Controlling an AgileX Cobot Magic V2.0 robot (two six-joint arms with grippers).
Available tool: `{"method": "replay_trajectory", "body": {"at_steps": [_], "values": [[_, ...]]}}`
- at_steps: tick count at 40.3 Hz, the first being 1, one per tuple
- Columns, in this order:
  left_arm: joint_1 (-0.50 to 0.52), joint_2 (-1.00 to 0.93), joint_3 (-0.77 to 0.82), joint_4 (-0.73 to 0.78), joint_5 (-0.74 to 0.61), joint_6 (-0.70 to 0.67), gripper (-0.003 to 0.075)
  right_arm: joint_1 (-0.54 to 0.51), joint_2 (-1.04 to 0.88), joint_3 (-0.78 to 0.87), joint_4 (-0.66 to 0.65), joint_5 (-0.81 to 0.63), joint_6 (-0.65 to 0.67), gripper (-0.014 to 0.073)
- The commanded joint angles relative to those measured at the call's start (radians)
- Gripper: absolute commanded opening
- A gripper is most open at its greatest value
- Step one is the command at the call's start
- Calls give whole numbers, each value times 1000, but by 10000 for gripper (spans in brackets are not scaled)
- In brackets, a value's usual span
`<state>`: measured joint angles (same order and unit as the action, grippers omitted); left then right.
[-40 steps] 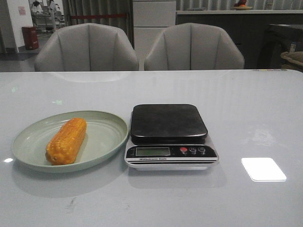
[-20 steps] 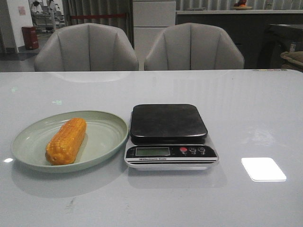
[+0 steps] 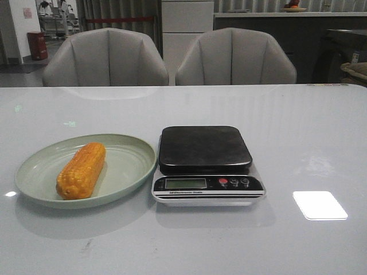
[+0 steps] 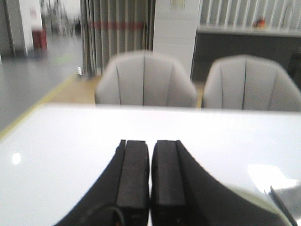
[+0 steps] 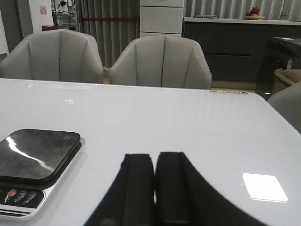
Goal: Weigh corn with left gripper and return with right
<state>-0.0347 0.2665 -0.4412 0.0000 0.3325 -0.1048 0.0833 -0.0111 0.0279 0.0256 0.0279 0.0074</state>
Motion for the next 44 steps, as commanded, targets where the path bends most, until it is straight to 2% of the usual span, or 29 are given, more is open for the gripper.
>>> {"method": "replay_trajectory", "body": {"at_steps": [1, 11, 15, 17, 25, 27, 44], "values": [[1, 68, -45, -31, 19, -12, 132, -7, -19, 2, -6, -74, -7, 167], [-3, 129, -32, -39, 49, -12, 134, -7, -19, 2, -6, -74, -7, 167], [-30, 156, -32, -39, 50, -12, 169, -7, -19, 2, -6, -74, -7, 167], [-47, 174, -32, -34, 48, -12, 216, -7, -19, 2, -6, -74, -7, 167], [-126, 278, -55, -26, 60, -5, 538, -7, -19, 2, -6, -74, -7, 167], [-146, 316, -76, -26, 74, -5, 576, -7, -19, 2, -6, -74, -7, 167], [-264, 820, -336, -84, 93, -7, 580, -7, -19, 2, -6, -74, -7, 167]]}}
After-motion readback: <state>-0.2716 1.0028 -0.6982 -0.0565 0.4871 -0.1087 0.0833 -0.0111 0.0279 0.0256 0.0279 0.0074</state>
